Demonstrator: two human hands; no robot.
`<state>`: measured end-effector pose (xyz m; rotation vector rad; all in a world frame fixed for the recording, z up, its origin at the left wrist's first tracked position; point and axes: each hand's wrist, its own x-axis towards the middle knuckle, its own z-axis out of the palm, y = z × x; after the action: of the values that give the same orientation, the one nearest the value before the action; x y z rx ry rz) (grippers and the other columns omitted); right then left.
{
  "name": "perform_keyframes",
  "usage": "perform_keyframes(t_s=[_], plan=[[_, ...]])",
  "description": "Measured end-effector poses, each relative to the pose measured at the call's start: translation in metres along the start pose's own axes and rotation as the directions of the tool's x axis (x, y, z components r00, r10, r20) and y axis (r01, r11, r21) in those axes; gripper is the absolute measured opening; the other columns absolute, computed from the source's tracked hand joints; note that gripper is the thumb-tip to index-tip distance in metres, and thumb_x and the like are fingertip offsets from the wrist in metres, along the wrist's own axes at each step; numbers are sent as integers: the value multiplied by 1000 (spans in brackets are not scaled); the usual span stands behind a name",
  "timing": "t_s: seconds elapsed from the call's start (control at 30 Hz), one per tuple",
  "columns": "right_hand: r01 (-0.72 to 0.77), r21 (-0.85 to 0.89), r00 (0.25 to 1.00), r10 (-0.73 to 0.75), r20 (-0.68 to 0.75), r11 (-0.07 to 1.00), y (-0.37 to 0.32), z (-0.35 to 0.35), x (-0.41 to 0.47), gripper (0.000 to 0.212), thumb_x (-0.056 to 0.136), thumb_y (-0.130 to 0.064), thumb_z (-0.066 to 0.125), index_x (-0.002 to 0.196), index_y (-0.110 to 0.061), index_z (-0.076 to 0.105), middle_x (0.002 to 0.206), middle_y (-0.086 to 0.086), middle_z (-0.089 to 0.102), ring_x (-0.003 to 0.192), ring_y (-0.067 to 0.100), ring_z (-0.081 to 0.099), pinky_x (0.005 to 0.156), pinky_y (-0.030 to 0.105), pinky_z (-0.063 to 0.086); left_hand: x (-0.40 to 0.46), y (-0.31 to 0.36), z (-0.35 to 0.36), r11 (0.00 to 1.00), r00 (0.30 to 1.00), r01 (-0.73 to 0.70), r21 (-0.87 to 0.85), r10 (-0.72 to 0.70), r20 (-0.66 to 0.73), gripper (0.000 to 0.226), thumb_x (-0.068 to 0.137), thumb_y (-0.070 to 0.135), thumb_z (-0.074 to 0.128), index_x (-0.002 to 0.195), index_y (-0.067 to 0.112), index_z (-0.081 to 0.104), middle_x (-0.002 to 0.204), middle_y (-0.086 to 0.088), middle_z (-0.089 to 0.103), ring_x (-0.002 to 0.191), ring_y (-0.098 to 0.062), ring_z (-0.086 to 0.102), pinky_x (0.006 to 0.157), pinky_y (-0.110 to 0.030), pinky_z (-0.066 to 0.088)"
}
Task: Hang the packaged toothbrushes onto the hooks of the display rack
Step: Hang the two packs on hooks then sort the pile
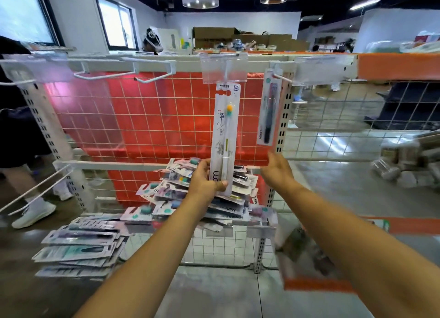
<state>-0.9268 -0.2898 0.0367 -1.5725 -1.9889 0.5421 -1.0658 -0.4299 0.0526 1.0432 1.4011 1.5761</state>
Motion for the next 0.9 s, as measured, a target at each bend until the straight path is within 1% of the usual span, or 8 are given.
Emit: perform_keyframes(t_s=[0.07, 0.17, 0.37, 0.47, 0.63, 0.73, 0.8, 0.9], plan=[[5, -94, 1000, -5, 4, 996, -3, -1, -10, 46, 85, -24, 53, 130, -20, 44, 121, 8, 53, 112, 30, 51, 97, 48, 45, -4, 2, 1, 1000, 1000, 7, 0, -7, -23, 49, 76, -17, 61, 109, 16, 47, 104, -11, 65, 93, -24, 63, 73, -30, 55], [62, -210, 998, -64, -5, 976, -4, -5, -20, 50, 87, -24, 53, 135, -17, 41, 131, 11, 49, 121, 30, 45, 103, 47, 40, -12, 3, 3, 1000, 1000, -3, 21, 4, -30, 49, 77, -16, 61, 110, 16, 47, 100, -7, 64, 88, -20, 63, 72, -28, 54], [120, -208, 992, -123, -2, 971, -6, -10, -40, 39, 85, -15, 51, 123, -17, 49, 120, 10, 55, 111, 29, 50, 101, 45, 42, -26, 7, 9, 998, 998, -54, 20, 54, 20, 46, 78, -18, 58, 107, 16, 47, 88, 4, 63, 79, -6, 61, 68, -21, 52], [120, -188, 993, -120, 14, 975, -7, -12, -46, 51, 84, -14, 51, 134, -17, 41, 127, 9, 52, 117, 29, 47, 103, 44, 40, -27, 15, 10, 996, 996, -84, 19, 83, 26, 48, 78, -18, 58, 108, 17, 47, 88, 4, 62, 80, -9, 61, 70, -23, 52], [122, -144, 992, -124, -6, 982, -8, -16, -50, 53, 85, -10, 51, 136, -16, 38, 130, 11, 50, 119, 29, 46, 104, 42, 39, -22, 23, 8, 994, 995, -97, -59, 96, -10, 48, 78, -19, 58, 109, 16, 47, 90, 1, 62, 87, -16, 61, 75, -29, 52], [116, -155, 993, -117, 2, 981, -7, -19, -53, 56, 88, -10, 50, 141, -13, 33, 136, 11, 45, 126, 29, 41, 107, 40, 33, -18, 16, 5, 991, 997, -78, -111, 75, -32, 48, 77, -19, 58, 109, 15, 47, 97, -7, 62, 93, -22, 60, 68, -27, 54], [120, -165, 993, -120, 13, 979, -6, -19, -53, 57, 88, -10, 50, 142, -12, 32, 138, 12, 44, 128, 29, 40, 108, 40, 32, -15, 12, 6, 989, 997, -75, -130, 71, -33, 46, 78, -18, 58, 108, 14, 47, 98, -9, 62, 91, -21, 61, 64, -24, 55], [126, -162, 992, -122, 31, 979, -3, -15, -51, 60, 88, -11, 50, 144, -12, 29, 140, 12, 42, 129, 29, 39, 109, 41, 32, -10, 5, 9, 983, 996, -82, -166, 76, -44, 42, 79, -15, 60, 102, 18, 49, 95, -8, 63, 90, -23, 62, 74, -30, 55]])
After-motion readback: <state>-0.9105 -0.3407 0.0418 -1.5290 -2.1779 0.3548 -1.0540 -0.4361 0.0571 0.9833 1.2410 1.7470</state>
